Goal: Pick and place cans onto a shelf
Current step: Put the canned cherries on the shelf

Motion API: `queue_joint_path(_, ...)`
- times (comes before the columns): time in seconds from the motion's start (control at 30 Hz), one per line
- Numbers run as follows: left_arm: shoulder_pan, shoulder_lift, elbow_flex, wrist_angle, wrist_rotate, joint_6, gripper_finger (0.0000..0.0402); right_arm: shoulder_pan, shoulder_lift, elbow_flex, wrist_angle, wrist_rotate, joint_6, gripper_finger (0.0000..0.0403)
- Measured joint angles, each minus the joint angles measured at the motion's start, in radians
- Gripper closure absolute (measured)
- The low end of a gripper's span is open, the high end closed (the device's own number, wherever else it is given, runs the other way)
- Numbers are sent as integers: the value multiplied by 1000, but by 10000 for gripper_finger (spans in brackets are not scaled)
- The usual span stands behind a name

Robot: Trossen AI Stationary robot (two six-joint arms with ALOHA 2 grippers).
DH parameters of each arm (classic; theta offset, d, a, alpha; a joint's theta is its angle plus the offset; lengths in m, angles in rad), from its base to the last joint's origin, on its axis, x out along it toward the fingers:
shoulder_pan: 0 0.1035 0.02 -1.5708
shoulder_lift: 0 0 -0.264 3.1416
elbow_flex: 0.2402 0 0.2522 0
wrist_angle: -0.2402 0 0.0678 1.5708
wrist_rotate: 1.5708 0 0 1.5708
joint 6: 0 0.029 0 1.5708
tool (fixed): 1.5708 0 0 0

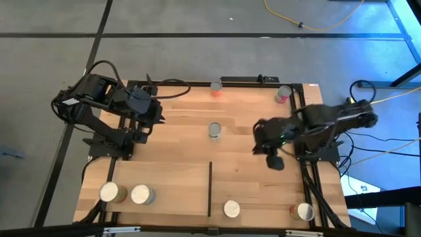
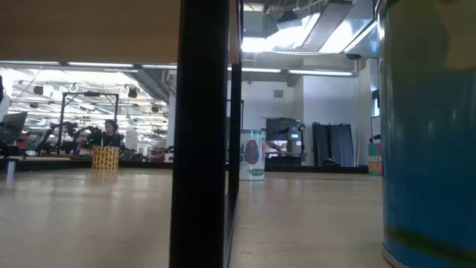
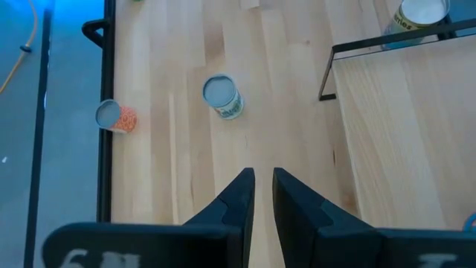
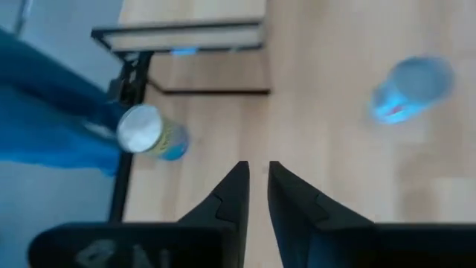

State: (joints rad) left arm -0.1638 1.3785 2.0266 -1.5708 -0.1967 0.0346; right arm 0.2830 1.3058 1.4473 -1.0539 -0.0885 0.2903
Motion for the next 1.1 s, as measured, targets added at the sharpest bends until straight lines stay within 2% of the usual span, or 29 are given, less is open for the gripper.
queue_joint_path(0.1,0,0,0,0,0,-1,359,21,21,-109,136,-64,14,350)
queue_joint_path(0.3,0,0,0,0,-2,-2,359,75,97,-209,407,-77,26,350)
queue_joint_path(0.67,0,0,0,0,-22,-7,360,185,273,-212,503,-81,169,350)
queue_joint_path(0.87,0,0,0,0,-23,-7,360,215,332,-212,586,-78,187,350)
queue_joint_path(1.1,0,0,0,0,-23,-6,360,239,398,-212,594,-47,225,350)
